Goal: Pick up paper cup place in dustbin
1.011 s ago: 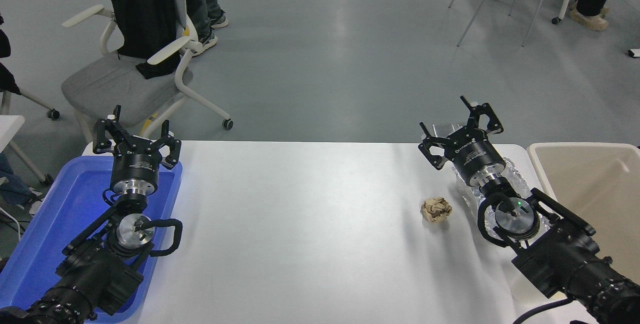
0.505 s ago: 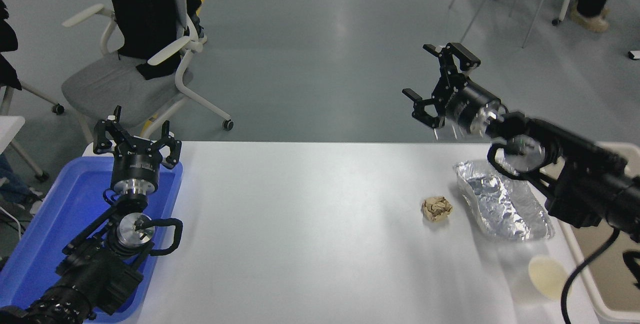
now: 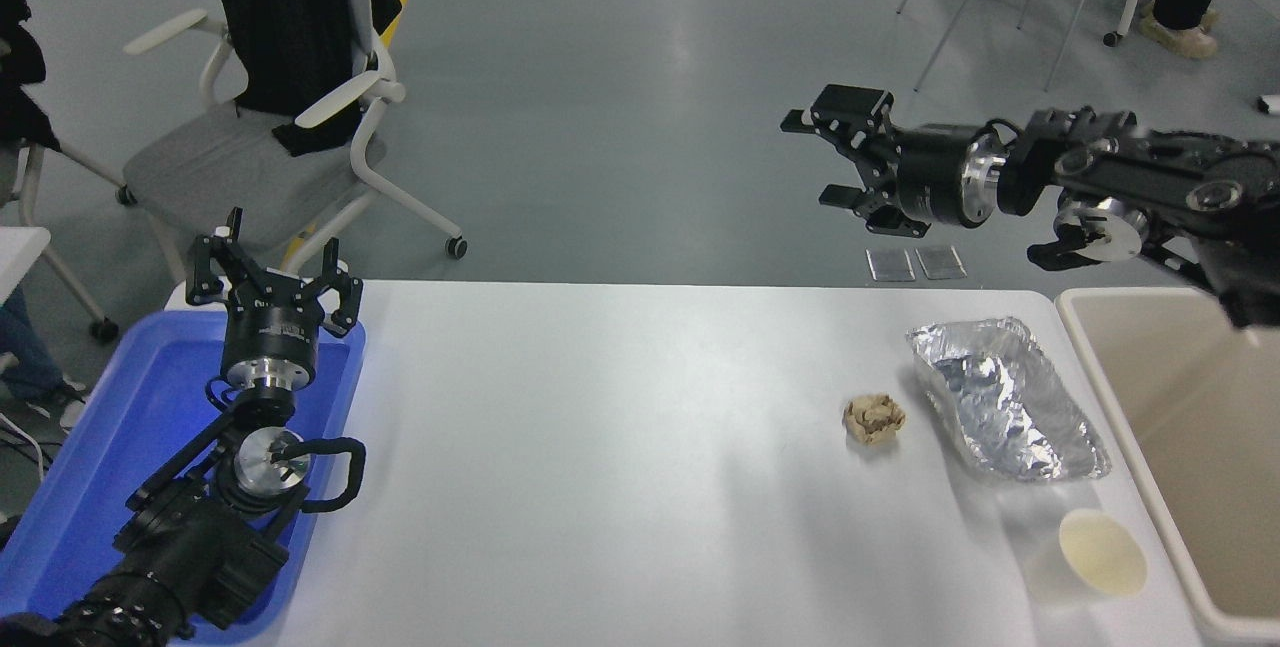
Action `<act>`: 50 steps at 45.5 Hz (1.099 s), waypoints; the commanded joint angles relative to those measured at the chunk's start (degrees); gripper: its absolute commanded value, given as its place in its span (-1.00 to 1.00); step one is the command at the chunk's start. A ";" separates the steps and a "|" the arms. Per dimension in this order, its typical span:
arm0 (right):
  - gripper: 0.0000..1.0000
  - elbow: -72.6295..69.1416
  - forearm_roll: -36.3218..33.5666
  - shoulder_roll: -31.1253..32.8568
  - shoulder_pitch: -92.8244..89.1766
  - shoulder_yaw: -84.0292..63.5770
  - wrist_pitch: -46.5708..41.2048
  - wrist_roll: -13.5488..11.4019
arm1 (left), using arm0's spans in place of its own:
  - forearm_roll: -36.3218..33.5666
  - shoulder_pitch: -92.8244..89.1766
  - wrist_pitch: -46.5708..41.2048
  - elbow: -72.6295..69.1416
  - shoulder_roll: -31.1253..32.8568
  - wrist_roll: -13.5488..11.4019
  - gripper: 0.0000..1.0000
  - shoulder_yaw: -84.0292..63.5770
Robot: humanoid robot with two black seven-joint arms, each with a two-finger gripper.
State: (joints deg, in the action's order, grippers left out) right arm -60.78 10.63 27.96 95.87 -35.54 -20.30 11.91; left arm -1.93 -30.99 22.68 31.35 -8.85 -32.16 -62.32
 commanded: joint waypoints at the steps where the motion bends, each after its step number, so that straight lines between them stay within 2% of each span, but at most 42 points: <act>1: 1.00 -13.39 2.29 -2.56 20.66 -22.27 -5.79 -0.04 | 0.00 -0.03 0.00 0.03 -0.02 -0.01 0.98 0.00; 20: 1.00 -25.61 -0.34 -12.05 38.07 -35.99 -19.24 0.04 | 0.00 0.05 0.00 0.03 -0.02 -0.01 0.98 0.00; 25: 1.00 -29.39 -1.22 -11.62 43.61 -38.54 -24.60 0.04 | 0.00 0.05 0.00 0.03 -0.02 -0.01 0.98 0.00; 40: 1.00 -30.28 -1.05 -10.56 47.30 -39.87 -24.70 -0.05 | 0.00 0.05 0.00 0.03 -0.02 -0.01 0.98 0.00; 45: 1.00 -30.28 0.88 -9.16 47.22 -40.83 -24.70 -0.13 | 0.00 0.05 0.00 0.02 -0.02 -0.10 0.98 0.00; 50: 1.00 -30.28 6.41 -4.86 47.22 -42.41 -24.70 -0.13 | 0.00 0.05 0.00 0.03 -0.02 -0.01 0.98 0.00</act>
State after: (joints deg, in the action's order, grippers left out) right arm -90.43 11.02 18.44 141.90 -75.28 -44.34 11.83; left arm -1.93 -30.94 22.68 31.37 -8.88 -32.18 -62.31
